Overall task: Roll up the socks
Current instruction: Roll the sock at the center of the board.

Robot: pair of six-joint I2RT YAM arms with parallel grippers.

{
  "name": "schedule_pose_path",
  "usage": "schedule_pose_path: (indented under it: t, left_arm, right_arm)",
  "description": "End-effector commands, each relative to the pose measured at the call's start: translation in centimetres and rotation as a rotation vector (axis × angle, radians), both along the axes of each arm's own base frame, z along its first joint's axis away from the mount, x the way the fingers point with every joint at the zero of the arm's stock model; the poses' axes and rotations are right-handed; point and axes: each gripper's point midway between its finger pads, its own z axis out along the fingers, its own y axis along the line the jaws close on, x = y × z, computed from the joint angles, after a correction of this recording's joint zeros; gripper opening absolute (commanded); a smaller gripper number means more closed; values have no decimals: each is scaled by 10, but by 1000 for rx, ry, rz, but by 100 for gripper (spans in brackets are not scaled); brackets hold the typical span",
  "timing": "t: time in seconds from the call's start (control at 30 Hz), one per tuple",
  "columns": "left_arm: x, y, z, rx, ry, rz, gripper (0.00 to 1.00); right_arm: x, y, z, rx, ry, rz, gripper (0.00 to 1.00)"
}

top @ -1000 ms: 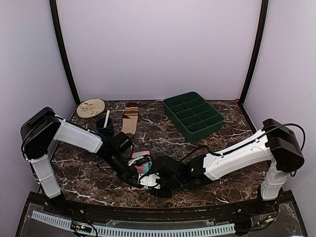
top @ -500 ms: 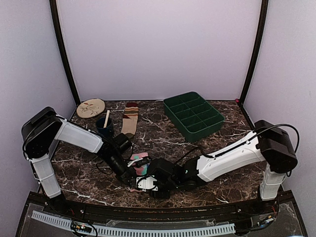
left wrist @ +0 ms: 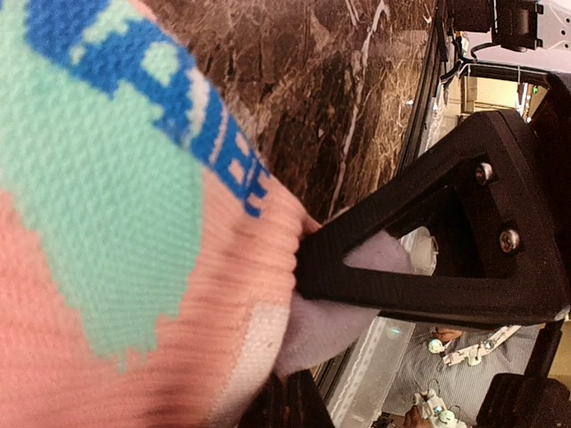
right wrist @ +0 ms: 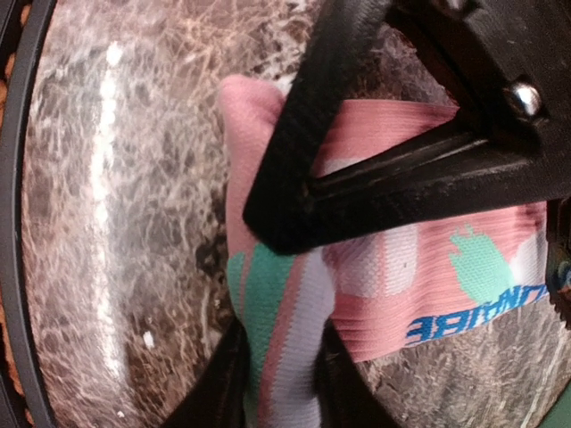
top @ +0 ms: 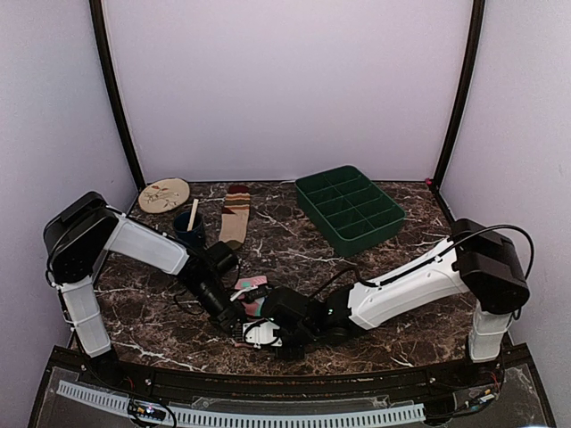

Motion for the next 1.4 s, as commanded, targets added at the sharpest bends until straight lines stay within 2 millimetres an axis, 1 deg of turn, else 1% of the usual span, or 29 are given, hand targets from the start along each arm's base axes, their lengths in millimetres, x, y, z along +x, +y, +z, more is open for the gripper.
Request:
schedule_pose_path:
  t: [0.0, 0.1, 0.2, 0.23, 0.3, 0.53, 0.67, 0.83, 0.9, 1.07, 1.13, 1.23, 1.37]
  left_arm:
    - [2, 1, 2, -3, 12, -2, 0]
    - [5, 1, 2, -5, 13, 8, 0]
    - [12, 2, 2, 13, -5, 28, 1]
    - [15, 3, 1, 23, -14, 40, 5]
    - [24, 6, 1, 48, -44, 76, 17]
    - [55, 12, 16, 55, -135, 219, 35]
    - [65, 14, 24, 62, -169, 276, 37]
    - [80, 25, 22, 119, -222, 369, 39]
    - [86, 29, 26, 125, -254, 410, 39]
    - [99, 48, 27, 179, -373, 501, 39]
    - [99, 58, 25, 206, -414, 536, 39]
    - [103, 70, 27, 202, -482, 599, 39]
    - [107, 85, 44, 133, -623, 704, 40]
  right_arm:
    - [-9, 9, -9, -14, 34, 27, 16]
    - [-12, 7, -15, -28, 65, 27, 11]
    - [-9, 14, -10, -18, 99, 18, 8]
    - [-9, 14, -10, -19, 112, 14, 7]
    - [-7, 13, -11, -24, 139, 5, 6]
    - [-4, 9, -17, -56, 229, -24, 4]
    - [-4, 9, -18, -68, 276, -37, 3]
    - [-1, 6, -16, -69, 332, -70, 3]
    - [0, 4, -16, -67, 366, -87, 3]
    - [-1, 3, -14, -40, 486, -142, 3]
    - [-2, 3, -13, -36, 547, -162, 3]
    - [-5, 2, -14, -47, 623, -179, 3]
    - [-7, -1, -14, -55, 725, -204, 3]
